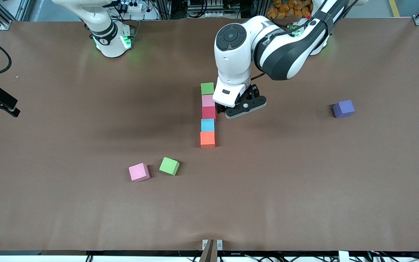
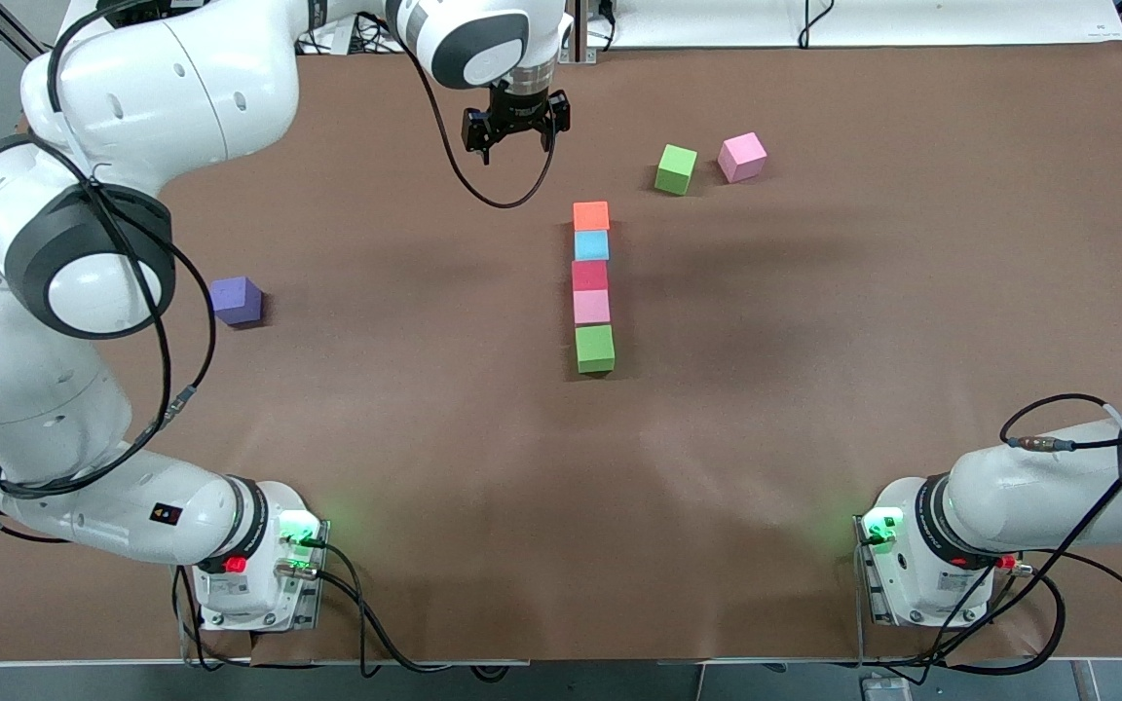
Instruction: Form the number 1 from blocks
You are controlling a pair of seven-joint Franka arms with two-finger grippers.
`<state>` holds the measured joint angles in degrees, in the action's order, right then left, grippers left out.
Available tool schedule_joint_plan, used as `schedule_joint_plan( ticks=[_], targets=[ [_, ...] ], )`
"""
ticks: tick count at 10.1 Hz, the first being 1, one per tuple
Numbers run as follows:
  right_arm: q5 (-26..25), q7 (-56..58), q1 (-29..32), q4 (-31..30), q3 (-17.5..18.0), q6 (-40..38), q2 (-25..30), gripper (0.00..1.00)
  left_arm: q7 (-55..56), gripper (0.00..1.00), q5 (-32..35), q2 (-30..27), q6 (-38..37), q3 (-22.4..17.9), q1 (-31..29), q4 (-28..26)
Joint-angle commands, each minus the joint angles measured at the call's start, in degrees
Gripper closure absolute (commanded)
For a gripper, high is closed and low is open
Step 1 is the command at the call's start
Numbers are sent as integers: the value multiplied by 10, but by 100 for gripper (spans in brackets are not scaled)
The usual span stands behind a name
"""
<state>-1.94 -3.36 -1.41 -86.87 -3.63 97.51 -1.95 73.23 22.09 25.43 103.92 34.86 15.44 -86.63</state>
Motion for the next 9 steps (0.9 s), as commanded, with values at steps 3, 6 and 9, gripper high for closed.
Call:
schedule_joint_plan(
  ticks=[3,6,9],
  targets=[
    [-1,0,7,5,6,-7,2,0,-247,0,-138,-30,-62,-41,-89,-24],
    [-1,1,7,5,6,-7,2,0,-241,0,-138,-24,-63,-41,-81,-24],
    [-1,0,6,5,6,-7,2,0,-268,0,-128,-41,-63,-50,-122,-20]
  ],
)
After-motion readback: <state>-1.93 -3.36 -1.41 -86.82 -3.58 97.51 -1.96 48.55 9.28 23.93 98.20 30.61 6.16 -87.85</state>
